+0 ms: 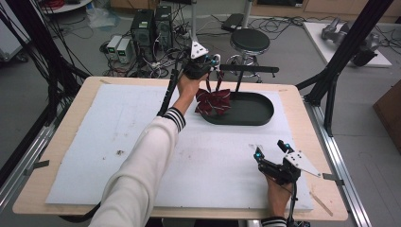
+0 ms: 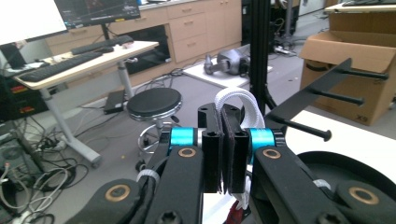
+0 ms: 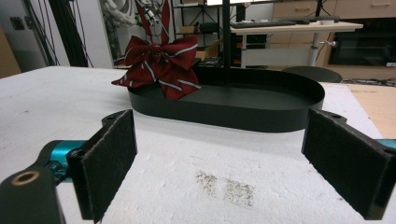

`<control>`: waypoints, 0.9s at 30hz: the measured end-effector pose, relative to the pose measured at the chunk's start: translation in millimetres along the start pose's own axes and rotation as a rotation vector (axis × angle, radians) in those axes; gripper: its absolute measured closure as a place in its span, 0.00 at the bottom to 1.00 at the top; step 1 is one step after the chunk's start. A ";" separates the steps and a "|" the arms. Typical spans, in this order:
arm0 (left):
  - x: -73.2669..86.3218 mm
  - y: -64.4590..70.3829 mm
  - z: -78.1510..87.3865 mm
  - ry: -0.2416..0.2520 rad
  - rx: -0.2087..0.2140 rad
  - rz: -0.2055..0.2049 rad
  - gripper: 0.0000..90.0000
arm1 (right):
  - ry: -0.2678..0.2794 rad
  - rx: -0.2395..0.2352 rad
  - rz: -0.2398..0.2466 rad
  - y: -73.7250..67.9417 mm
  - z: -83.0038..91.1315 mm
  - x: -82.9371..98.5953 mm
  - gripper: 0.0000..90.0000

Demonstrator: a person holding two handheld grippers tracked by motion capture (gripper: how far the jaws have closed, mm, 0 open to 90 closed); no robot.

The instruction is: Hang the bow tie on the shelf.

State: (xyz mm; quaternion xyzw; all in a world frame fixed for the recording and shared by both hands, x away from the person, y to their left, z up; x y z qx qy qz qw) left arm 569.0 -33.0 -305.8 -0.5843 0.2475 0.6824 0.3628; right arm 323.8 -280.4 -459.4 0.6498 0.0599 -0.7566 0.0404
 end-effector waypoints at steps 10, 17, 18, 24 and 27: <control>15.2 -9.7 8.6 -0.043 -0.040 0.024 0.96 | 0.000 0.000 -0.001 0.0 0.0 0.0 0.10; 20.3 -12.0 14.0 -0.071 -0.045 0.023 0.90 | 0.000 0.001 -0.001 0.0 0.0 0.0 0.10; 20.9 -13.1 14.8 -0.077 -0.055 0.019 0.88 | 0.003 0.001 0.002 0.3 -0.2 -0.1 0.10; 26.0 -19.6 21.5 -0.102 -0.098 0.004 0.73 | 0.002 0.003 0.001 0.7 -0.2 -0.1 0.10; 28.8 -23.5 25.9 -0.093 -0.110 0.008 0.63 | 0.001 0.005 -0.003 0.8 -0.2 -0.1 0.10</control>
Point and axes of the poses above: each handheld gripper's, and its own axes: z roughly backward along the jaws, x roughly out of its underside, y roughly to its right, the point moved 6 cm from there along -z, roughly forward along the jaws, and after that the axes turned 12 degrees about x, right-handed, at the moved point
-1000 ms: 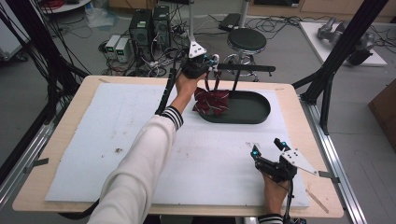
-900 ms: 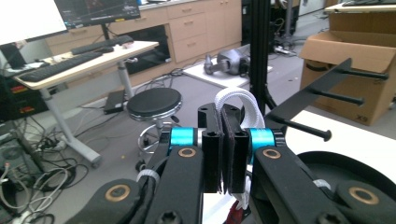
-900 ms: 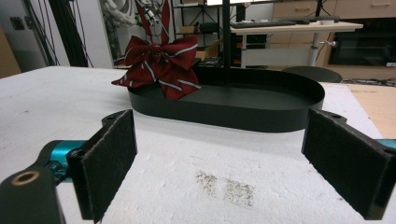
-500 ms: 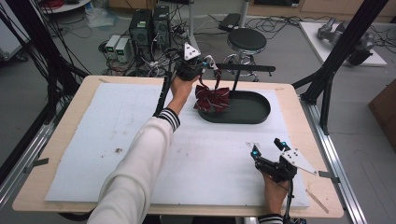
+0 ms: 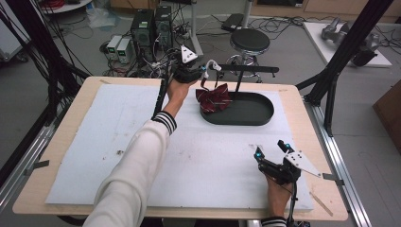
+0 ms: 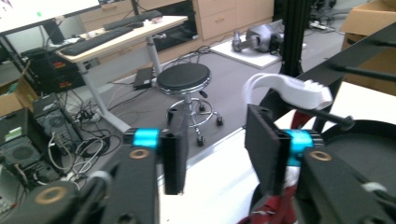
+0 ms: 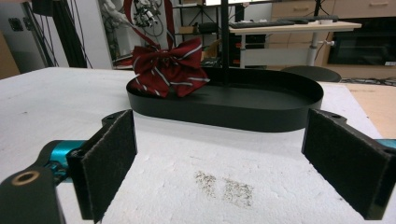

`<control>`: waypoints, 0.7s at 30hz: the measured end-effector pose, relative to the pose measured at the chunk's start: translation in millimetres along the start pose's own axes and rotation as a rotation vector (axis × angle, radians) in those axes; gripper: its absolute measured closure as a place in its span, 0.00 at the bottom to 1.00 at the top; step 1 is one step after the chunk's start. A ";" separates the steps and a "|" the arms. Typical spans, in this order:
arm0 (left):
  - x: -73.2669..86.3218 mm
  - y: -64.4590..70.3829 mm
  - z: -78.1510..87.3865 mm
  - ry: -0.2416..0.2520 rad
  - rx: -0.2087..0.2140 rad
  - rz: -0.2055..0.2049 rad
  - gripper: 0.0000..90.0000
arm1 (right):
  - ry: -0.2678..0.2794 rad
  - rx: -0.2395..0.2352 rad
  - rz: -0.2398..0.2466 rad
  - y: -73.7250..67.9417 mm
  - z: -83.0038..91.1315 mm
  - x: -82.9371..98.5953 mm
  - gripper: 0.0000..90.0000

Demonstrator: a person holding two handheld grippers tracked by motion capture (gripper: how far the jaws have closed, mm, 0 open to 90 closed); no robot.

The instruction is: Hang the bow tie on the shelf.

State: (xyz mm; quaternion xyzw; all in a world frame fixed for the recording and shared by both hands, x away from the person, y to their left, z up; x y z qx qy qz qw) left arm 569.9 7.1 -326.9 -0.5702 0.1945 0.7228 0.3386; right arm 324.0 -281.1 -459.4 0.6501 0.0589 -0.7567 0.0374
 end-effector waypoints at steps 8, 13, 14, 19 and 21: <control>-1.0 -4.3 9.4 0.055 0.062 -0.004 0.35 | 0.000 -0.006 -0.010 0.9 0.0 -0.1 0.10; -4.9 -8.4 16.5 0.108 0.111 0.001 0.24 | 0.001 -0.005 -0.002 0.7 -0.3 -0.1 0.10; -5.0 -8.4 19.4 0.122 0.129 0.009 0.21 | -0.001 -0.005 -0.008 0.6 0.1 0.0 0.10; 2.5 -4.2 45.9 0.204 0.223 0.023 0.17 | 0.003 -0.006 0.001 0.2 -0.2 -0.1 0.10; 11.9 -2.6 61.0 0.207 0.242 0.025 0.16 | 0.000 -0.009 -0.004 -0.3 0.2 0.0 0.10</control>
Point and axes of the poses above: each handheld gripper's, and its own axes: z roughly backward along the jaws, x roughly out of its underside, y roughly to its right, the point moved 6 cm from there along -z, roughly forward along the jaws, and after that the axes turned 12 degrees about x, right-handed, at the moved point
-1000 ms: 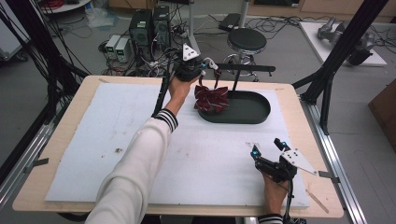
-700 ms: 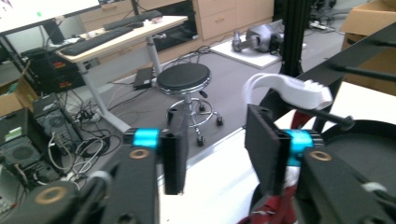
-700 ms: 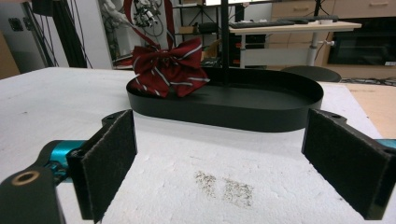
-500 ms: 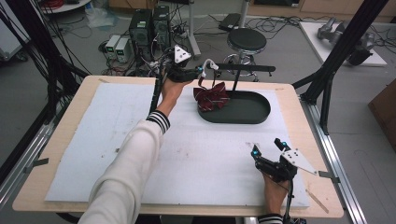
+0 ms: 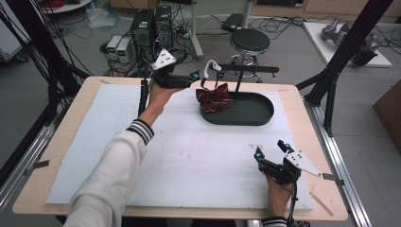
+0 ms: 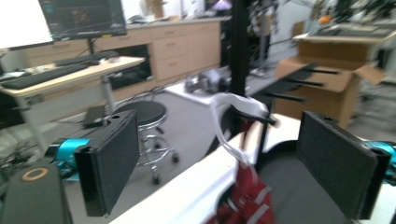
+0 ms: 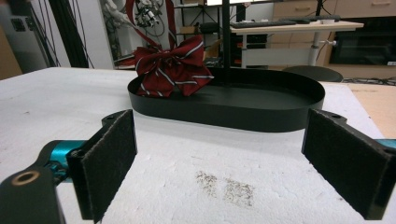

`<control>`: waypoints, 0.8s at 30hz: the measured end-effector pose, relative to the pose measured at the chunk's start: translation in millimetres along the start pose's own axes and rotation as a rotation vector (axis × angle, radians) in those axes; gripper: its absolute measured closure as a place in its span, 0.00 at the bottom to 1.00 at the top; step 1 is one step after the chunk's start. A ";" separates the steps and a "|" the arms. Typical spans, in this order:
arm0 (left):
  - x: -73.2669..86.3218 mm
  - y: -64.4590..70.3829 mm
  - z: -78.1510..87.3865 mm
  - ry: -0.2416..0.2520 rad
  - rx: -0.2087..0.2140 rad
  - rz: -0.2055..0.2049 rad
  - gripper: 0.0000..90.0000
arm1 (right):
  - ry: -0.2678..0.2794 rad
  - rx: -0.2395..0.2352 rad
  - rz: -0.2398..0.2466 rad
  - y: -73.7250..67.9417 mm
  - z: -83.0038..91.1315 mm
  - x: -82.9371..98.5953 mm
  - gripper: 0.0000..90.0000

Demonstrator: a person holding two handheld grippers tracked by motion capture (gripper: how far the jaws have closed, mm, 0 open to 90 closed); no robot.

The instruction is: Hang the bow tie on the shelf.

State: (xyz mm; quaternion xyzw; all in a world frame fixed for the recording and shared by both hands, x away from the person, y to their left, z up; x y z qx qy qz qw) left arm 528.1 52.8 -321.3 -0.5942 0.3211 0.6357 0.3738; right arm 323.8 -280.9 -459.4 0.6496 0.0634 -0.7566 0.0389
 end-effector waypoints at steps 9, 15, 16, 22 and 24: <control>34.4 21.2 103.3 0.006 -0.010 -0.042 0.16 | 0.020 0.005 0.013 -0.6 1.9 -0.2 0.10; 72.2 30.8 206.7 0.037 -0.115 -0.036 0.16 | 0.020 0.007 0.016 -1.2 1.9 -0.2 0.10; 79.5 33.6 221.1 0.037 -0.125 -0.028 0.16 | 0.018 0.009 0.013 -1.4 2.0 -0.1 0.10; 122.8 41.4 288.7 0.049 -0.211 0.043 0.15 | 0.020 0.013 0.023 -1.2 1.7 -0.1 0.10; 137.7 43.5 301.2 0.069 -0.241 0.074 0.14 | 0.019 0.014 0.021 -1.3 1.7 -0.1 0.10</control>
Point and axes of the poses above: each handheld gripper's, and its own axes: z roughly backward along the jaws, x roughly out of its underside, y roughly to its right, the point moved 6 cm from there along -z, roughly forward along the jaws, and after that the axes turned 12 degrees about x, right-handed, at the moved point
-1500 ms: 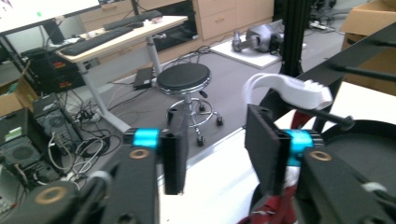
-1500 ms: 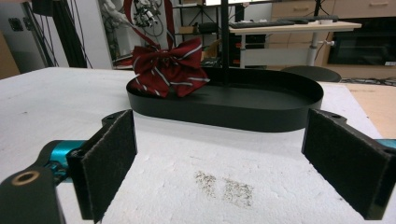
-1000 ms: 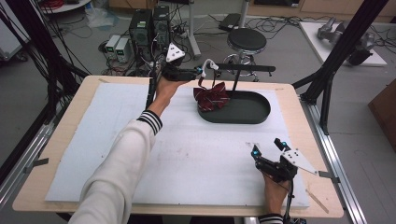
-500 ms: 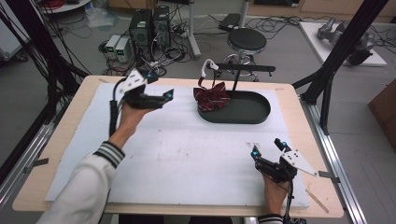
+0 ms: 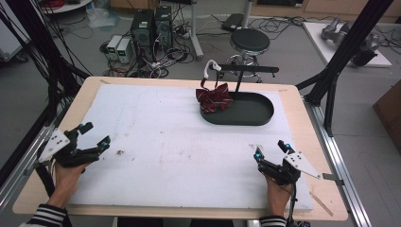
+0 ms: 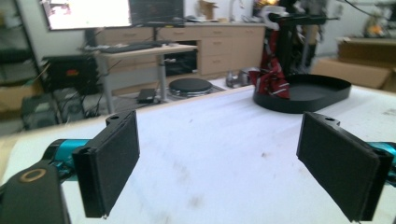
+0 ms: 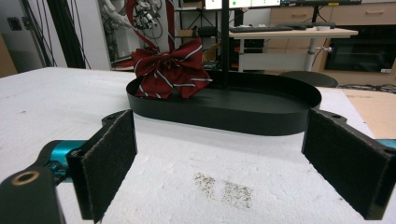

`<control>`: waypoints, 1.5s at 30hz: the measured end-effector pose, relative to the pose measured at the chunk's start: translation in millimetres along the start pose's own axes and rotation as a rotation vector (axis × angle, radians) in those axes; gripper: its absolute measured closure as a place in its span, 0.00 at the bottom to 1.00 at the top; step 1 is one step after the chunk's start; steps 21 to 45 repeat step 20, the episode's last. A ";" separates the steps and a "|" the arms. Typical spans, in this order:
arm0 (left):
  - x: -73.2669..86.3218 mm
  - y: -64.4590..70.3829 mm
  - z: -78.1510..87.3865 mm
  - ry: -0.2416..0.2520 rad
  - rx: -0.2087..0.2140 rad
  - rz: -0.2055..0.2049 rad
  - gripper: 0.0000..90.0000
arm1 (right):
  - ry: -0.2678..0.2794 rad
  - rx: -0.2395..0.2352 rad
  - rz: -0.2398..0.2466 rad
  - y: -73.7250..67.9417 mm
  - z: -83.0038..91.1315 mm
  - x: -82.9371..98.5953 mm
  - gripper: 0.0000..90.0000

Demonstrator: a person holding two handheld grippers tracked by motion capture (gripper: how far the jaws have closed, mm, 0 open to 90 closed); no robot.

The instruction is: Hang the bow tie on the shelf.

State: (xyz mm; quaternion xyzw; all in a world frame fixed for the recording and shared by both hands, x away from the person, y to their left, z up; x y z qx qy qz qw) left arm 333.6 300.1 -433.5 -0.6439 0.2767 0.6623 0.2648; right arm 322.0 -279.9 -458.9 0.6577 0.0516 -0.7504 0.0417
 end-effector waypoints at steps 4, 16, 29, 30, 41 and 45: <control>14.1 9.2 4.3 0.036 -0.002 -0.010 0.14 | -0.002 0.002 -0.003 0.3 -0.3 0.0 0.10; 19.7 21.9 -3.3 0.071 0.013 -0.045 0.15 | 0.004 0.001 0.002 -0.3 0.3 -0.1 0.10; 19.7 21.3 -2.8 0.072 0.010 -0.045 0.15 | 0.005 -0.001 0.003 -0.3 0.4 0.0 0.10; 19.7 21.3 -2.8 0.072 0.010 -0.045 0.15 | 0.005 -0.001 0.003 -0.3 0.4 0.0 0.10; 19.7 21.3 -2.8 0.072 0.010 -0.045 0.15 | 0.005 -0.001 0.003 -0.3 0.4 0.0 0.10; 19.7 21.3 -2.8 0.072 0.010 -0.045 0.15 | 0.005 -0.001 0.003 -0.3 0.4 0.0 0.10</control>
Point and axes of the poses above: each handheld gripper's, and its own axes: z roughly backward along the jaws, x roughly out of its underside, y roughly to its right, the point moved 6 cm from there along -z, roughly forward along the jaws, and after that the axes turned 12 degrees about x, right-handed, at the moved point
